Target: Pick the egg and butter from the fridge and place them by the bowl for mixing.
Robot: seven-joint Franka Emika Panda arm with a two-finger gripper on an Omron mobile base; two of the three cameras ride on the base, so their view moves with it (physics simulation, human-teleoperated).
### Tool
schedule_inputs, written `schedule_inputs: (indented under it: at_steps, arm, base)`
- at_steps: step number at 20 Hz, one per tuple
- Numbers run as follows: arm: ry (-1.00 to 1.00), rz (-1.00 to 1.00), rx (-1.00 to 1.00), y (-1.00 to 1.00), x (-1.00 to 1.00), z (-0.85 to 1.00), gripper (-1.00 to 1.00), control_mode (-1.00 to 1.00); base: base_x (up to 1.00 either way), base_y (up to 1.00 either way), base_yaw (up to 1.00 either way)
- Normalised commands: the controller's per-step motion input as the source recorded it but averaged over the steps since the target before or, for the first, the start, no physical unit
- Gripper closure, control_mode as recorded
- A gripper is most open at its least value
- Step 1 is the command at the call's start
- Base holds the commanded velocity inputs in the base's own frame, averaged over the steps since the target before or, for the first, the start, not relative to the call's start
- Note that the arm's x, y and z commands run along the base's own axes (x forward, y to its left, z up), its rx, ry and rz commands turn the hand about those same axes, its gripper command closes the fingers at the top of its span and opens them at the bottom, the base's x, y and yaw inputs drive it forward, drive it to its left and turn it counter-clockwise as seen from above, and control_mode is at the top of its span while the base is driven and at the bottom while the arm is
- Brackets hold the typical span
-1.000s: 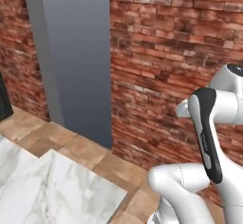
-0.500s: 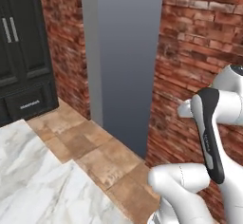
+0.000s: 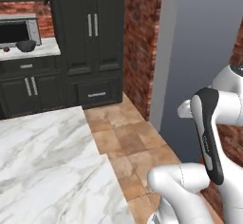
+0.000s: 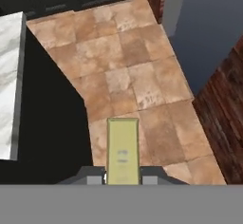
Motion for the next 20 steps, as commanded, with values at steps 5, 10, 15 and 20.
schedule_inputs:
  at_steps: [5,10,15,20]
  arm:
    - [0.00,0.00,0.00,0.00,0.00,0.00,1.00,1.00]
    - [0.00,0.00,0.00,0.00,0.00,0.00,1.00,1.00]
    - [0.00,0.00,0.00,0.00,0.00,0.00,1.00,1.00]
    - [0.00,0.00,0.00,0.00,0.00,0.00,1.00,1.00]
  base:
    - [0.66,-0.07,0.54]
    - [0.68,-0.15,0.46]
    - [0.70,-0.27,0.32]
    - [0.73,-0.36,0.20]
